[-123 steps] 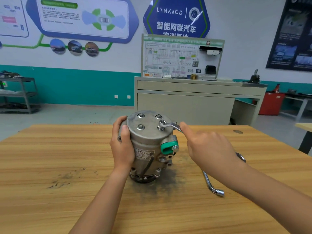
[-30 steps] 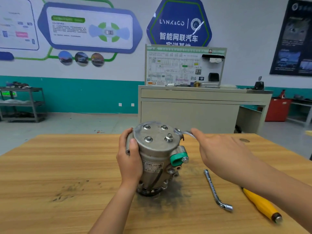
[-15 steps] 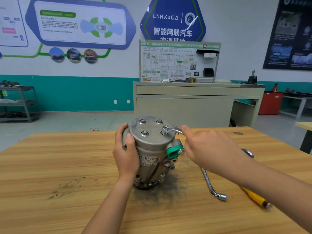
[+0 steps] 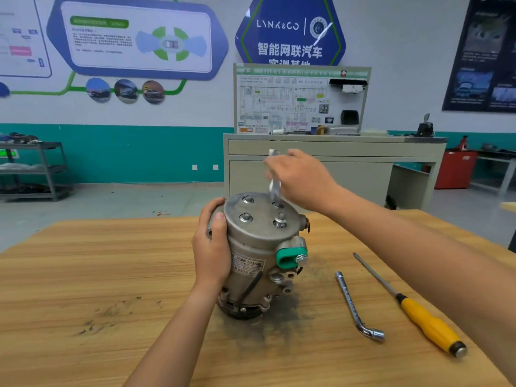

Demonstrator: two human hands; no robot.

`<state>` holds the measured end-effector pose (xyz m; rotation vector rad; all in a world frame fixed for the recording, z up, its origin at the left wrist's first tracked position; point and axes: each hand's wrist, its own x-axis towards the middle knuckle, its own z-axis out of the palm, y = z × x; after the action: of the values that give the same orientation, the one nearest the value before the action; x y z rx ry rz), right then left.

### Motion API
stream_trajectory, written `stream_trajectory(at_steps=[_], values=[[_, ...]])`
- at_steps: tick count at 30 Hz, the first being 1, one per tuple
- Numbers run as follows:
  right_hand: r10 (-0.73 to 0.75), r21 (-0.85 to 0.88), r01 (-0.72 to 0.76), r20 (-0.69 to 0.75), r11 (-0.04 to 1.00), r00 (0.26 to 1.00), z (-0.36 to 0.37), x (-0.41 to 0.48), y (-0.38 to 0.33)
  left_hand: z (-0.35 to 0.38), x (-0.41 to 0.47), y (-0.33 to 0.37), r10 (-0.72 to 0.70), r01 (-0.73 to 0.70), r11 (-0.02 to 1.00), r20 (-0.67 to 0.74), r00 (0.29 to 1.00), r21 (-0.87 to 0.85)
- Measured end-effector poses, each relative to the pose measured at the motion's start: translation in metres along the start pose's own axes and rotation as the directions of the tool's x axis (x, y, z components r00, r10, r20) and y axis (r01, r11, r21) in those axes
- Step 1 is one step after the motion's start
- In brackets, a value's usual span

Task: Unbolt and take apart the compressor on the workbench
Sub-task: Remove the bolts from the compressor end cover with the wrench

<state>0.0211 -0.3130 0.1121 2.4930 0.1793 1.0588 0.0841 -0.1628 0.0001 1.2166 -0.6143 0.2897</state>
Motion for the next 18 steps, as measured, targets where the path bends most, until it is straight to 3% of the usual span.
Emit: stream_trajectory(at_steps=[2,4,8,12,18], values=[[0.361,0.247,-0.324,-0.119,0.913,0.925,-0.015,-0.004,-0.001,-0.002,-0.001,0.0,0.01,-0.01,1.0,-0.01,1.0,-0.011],[0.521,0.356,-0.477,-0.033,0.804,0.853,-0.029,-0.014,0.0,-0.003,-0.005,0.001,0.02,-0.021,0.999,-0.039,0.999,-0.025],[0.391,0.107,-0.415,0.19,0.904,0.901,-0.06,-0.059,-0.021,-0.001,-0.015,0.003,0.075,-0.077,0.997,-0.093,0.993,-0.015],[0.401,-0.161,-0.367,0.354,0.916,0.845,-0.077,-0.091,-0.044,0.004,-0.022,0.005,0.134,-0.132,0.991,-0.137,0.981,0.024],[0.388,-0.305,-0.276,0.417,0.912,0.822,-0.078,-0.083,-0.057,0.008,-0.024,0.006,0.148,-0.144,0.989,-0.143,0.979,0.035]])
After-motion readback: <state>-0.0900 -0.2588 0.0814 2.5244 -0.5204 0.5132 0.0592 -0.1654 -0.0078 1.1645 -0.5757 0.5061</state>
